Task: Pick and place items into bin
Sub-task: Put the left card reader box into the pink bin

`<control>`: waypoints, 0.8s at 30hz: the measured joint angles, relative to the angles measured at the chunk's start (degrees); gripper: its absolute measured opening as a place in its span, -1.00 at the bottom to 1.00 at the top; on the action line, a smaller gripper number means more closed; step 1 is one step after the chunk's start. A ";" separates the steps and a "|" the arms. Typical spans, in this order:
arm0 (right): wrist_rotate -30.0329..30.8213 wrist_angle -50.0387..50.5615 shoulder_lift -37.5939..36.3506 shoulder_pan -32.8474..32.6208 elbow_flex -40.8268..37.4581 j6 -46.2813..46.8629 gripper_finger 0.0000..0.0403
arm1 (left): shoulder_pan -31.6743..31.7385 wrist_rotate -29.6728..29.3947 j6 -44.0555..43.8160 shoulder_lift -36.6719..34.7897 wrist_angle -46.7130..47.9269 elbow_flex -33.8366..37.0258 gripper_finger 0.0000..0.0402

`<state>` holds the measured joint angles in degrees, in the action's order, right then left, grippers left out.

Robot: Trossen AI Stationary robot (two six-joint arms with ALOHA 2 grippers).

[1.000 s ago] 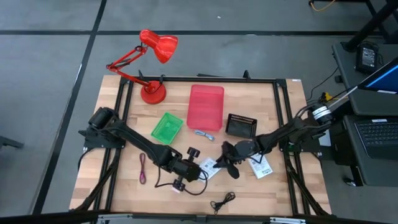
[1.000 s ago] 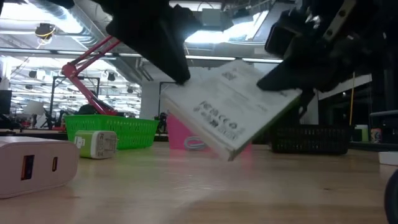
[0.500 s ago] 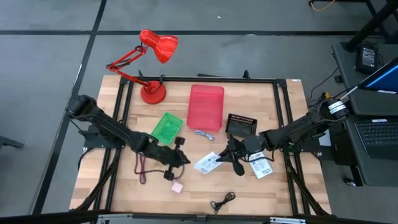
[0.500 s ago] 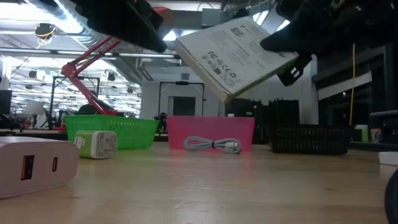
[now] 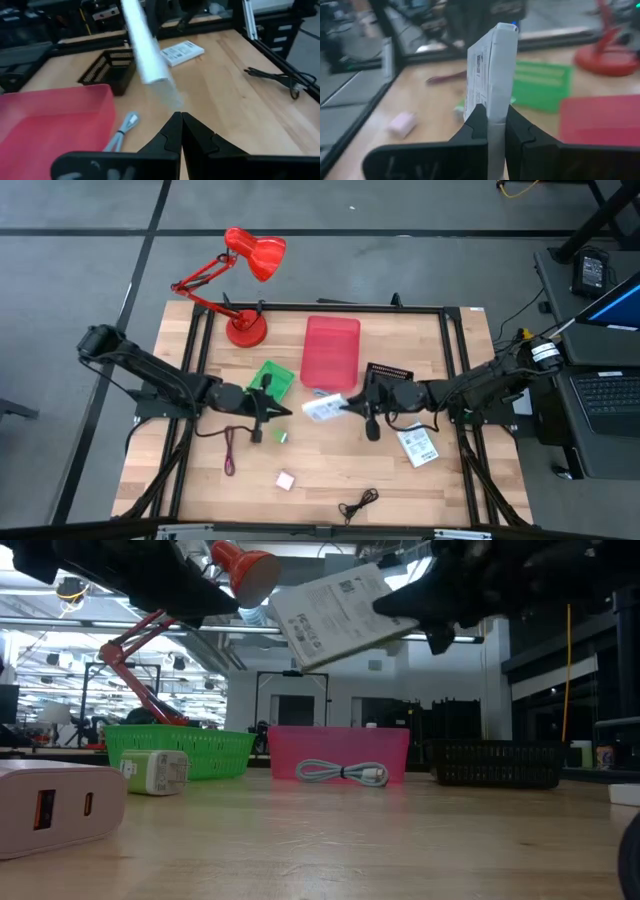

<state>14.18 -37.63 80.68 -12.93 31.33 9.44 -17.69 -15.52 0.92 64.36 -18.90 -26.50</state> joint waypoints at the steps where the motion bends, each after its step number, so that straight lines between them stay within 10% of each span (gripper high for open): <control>1: 0.84 -0.45 0.01 0.68 0.00 -0.91 -0.94 | 0.35 0.01 0.43 -0.53 -0.44 0.41 -0.99; 24: 8.19 7.90 0.05 14.74 2.38 4.03 -0.94 | 2.47 -1.18 1.84 -2.39 -0.60 1.03 -0.99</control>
<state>22.37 -29.73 80.73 1.81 33.71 13.47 -15.22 -16.71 2.76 61.98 -19.51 -25.47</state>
